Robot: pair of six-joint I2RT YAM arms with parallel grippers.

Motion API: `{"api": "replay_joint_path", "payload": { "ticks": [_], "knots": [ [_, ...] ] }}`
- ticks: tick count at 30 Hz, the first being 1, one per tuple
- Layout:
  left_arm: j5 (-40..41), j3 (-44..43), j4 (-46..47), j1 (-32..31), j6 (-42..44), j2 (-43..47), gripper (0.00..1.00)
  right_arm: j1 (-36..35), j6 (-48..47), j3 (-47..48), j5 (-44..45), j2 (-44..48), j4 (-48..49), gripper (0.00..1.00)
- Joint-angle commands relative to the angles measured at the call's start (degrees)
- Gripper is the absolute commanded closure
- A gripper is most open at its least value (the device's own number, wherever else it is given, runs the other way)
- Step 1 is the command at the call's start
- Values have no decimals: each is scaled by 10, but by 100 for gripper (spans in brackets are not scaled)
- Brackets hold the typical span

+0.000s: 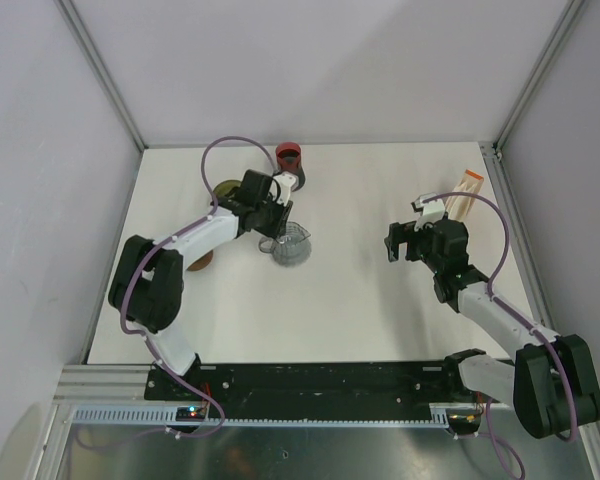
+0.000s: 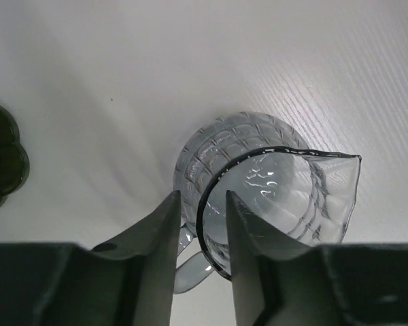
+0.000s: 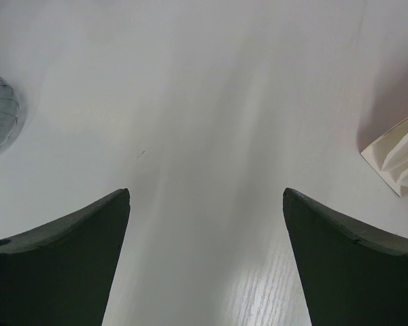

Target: Place the coffee filter in the dripper

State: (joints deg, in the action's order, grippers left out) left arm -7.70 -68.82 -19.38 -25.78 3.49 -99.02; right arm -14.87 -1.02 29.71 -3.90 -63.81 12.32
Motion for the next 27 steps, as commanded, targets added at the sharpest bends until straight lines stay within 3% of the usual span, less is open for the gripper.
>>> {"api": "replay_joint_path", "payload": {
  "ticks": [1, 4, 9, 11, 16, 22, 27],
  "knots": [
    [-15, -33, 17, -4, 7, 19, 56, -2, -4, 23, 4, -4, 20, 1],
    [-27, -48, 16, -3, 20, 41, 47, -2, -4, 22, 3, -5, 18, 1],
    [-48, -67, -1, -3, 50, 94, 19, -2, -4, 23, 1, -2, 15, 1],
    [-48, -68, -18, 1, 65, 119, 12, -2, -3, 23, 1, -1, 13, 1],
    [-49, -50, -67, 53, 92, 189, 9, -3, -1, 23, 3, 7, 7, 1],
    [-113, -8, -126, 224, 150, 265, 6, -6, 2, 23, 5, 16, 5, 1],
    [-56, 21, -142, 325, 229, 247, 3, -9, 3, 23, 5, 20, 6, 1]
  ]
}}
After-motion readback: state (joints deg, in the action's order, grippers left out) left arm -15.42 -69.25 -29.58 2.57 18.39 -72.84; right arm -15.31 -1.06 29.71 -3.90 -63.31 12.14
